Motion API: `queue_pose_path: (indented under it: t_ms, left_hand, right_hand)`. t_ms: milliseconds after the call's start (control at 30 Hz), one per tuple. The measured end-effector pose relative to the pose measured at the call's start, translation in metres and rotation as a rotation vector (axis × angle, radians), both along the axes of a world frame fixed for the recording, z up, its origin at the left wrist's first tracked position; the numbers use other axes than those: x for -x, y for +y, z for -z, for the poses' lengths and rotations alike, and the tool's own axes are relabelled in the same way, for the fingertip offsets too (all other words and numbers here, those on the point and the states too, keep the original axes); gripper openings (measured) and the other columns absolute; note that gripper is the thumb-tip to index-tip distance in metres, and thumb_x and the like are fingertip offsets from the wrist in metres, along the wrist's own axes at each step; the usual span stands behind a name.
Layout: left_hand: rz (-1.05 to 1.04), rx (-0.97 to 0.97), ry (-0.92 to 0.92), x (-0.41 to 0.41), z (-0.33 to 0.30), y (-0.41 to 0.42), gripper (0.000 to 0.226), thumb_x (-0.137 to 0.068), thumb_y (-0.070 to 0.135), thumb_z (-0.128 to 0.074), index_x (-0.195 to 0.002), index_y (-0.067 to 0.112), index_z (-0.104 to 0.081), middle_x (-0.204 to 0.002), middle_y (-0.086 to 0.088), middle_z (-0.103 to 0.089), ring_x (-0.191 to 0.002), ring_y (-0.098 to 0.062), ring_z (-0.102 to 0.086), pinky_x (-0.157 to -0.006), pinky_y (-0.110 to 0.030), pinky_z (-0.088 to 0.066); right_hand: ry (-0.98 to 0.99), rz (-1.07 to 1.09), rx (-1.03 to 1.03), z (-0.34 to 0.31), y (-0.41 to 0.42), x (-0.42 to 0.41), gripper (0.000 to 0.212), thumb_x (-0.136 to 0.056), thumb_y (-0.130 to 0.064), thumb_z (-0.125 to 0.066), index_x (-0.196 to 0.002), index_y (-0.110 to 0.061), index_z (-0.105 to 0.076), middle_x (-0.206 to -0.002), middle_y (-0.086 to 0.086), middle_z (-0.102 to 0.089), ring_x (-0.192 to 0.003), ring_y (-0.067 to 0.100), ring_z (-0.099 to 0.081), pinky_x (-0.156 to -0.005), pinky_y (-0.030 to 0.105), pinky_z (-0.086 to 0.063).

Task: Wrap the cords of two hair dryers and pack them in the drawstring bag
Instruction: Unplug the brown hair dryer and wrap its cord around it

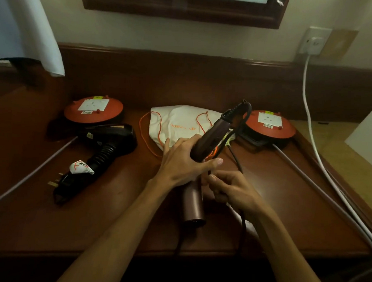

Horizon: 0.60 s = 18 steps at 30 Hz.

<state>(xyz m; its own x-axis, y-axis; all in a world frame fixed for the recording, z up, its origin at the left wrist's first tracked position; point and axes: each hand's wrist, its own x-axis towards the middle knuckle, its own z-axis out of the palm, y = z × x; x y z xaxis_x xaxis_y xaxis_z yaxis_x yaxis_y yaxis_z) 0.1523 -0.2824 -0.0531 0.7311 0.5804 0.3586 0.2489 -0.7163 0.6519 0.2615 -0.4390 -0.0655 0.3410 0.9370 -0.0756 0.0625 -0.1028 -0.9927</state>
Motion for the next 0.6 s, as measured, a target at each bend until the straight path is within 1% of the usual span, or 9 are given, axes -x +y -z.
queue_pose_path:
  t_ms: [33, 133, 233, 300, 367, 467, 533, 567, 600]
  left_hand:
    - [-0.004, 0.005, -0.002, 0.001, 0.000, 0.000, 0.051, -0.075, 0.082, -0.058, -0.105, 0.041, -0.054, -0.094, 0.019, -0.060, -0.107, -0.008, -0.053, -0.111, -0.062, -0.029]
    - [-0.026, -0.007, -0.008, 0.002, 0.000, -0.003, 0.045, -0.080, 0.076, -0.059, -0.104, 0.038, -0.054, -0.091, 0.020, -0.060, -0.106, -0.007, -0.055, -0.117, -0.063, -0.019]
    - [-0.029, -0.046, 0.016, -0.001, -0.001, -0.006, 0.051, -0.079, 0.079, -0.055, -0.105, 0.035, -0.053, -0.092, 0.018, -0.063, -0.105, -0.009, -0.060, -0.121, -0.063, -0.009]
    - [-0.027, -0.066, 0.011, -0.001, -0.002, -0.008, 0.056, -0.079, 0.079, -0.057, -0.109, 0.033, -0.049, -0.096, 0.015, -0.066, -0.108, -0.012, -0.064, -0.123, -0.061, -0.005]
    - [-0.030, -0.045, -0.024, 0.000, -0.001, -0.008, 0.052, -0.082, 0.067, -0.065, -0.110, 0.030, -0.042, -0.094, 0.015, -0.070, -0.109, -0.012, -0.065, -0.124, -0.057, -0.002]
    - [0.008, 0.000, -0.056, 0.004, 0.000, -0.005, 0.044, -0.088, 0.049, -0.069, -0.106, 0.026, -0.037, -0.092, 0.015, -0.069, -0.105, -0.008, -0.062, -0.125, -0.054, 0.003]
    - [0.046, 0.040, -0.029, 0.006, 0.000, 0.002, 0.045, -0.088, 0.051, -0.068, -0.111, 0.025, -0.040, -0.114, 0.008, -0.066, -0.129, -0.016, -0.052, -0.124, -0.053, 0.011]
    - [0.061, 0.056, 0.001, 0.007, 0.000, 0.005, 0.050, -0.087, 0.055, -0.067, -0.118, 0.024, -0.043, -0.131, 0.004, -0.059, -0.147, -0.023, -0.034, -0.122, -0.051, 0.016]
    - [0.076, 0.056, 0.031, 0.007, 0.000, 0.008, 0.058, -0.086, 0.059, -0.064, -0.128, 0.023, -0.045, -0.148, 0.001, -0.048, -0.156, -0.021, -0.010, -0.119, -0.049, 0.019]
  right_hand:
    - [0.086, -0.032, -0.003, 0.002, -0.007, -0.002, 0.022, -0.103, -0.014, -0.053, -0.105, 0.000, -0.070, -0.069, 0.003, -0.047, -0.058, 0.013, -0.040, -0.056, 0.027, -0.034]
    - [0.275, 0.054, -0.054, 0.002, -0.020, -0.007, 0.027, -0.098, -0.001, -0.055, -0.120, -0.007, -0.070, -0.081, 0.014, -0.057, -0.059, 0.017, -0.046, -0.056, 0.030, -0.040]
    - [0.152, 0.274, -0.194, 0.001, -0.014, 0.005, 0.020, -0.096, 0.006, -0.058, -0.104, -0.007, -0.072, -0.079, 0.018, -0.065, -0.050, 0.012, -0.043, -0.048, 0.025, -0.034]
    - [-0.035, 0.304, -0.243, 0.001, -0.007, 0.014, 0.019, -0.094, 0.009, -0.058, -0.096, -0.004, -0.072, -0.078, 0.019, -0.068, -0.049, 0.008, -0.046, -0.048, 0.021, -0.036]
    - [-0.150, 0.318, -0.217, 0.000, -0.002, 0.016, 0.022, -0.094, 0.010, -0.058, -0.094, -0.005, -0.074, -0.077, 0.016, -0.070, -0.048, 0.004, -0.048, -0.048, 0.019, -0.037]
    - [-0.048, 0.310, -0.143, -0.003, 0.002, 0.012, 0.020, -0.095, 0.004, -0.062, -0.100, -0.009, -0.076, -0.078, 0.022, -0.069, -0.044, 0.013, -0.037, -0.043, 0.025, -0.031]
    - [0.025, 0.290, -0.074, -0.003, 0.004, 0.012, 0.006, -0.095, -0.002, -0.064, -0.099, -0.005, -0.069, -0.069, 0.021, -0.063, -0.040, 0.015, -0.037, -0.041, 0.024, -0.033]
    - [0.071, 0.296, -0.031, -0.002, 0.004, 0.013, 0.006, -0.095, -0.008, -0.066, -0.095, -0.003, -0.063, -0.061, 0.018, -0.057, -0.038, 0.017, -0.036, -0.041, 0.025, -0.036]
    - [0.125, 0.308, 0.012, 0.000, 0.004, 0.014, 0.014, -0.095, -0.013, -0.068, -0.091, -0.003, -0.059, -0.053, 0.013, -0.048, -0.037, 0.017, -0.033, -0.040, 0.027, -0.038]
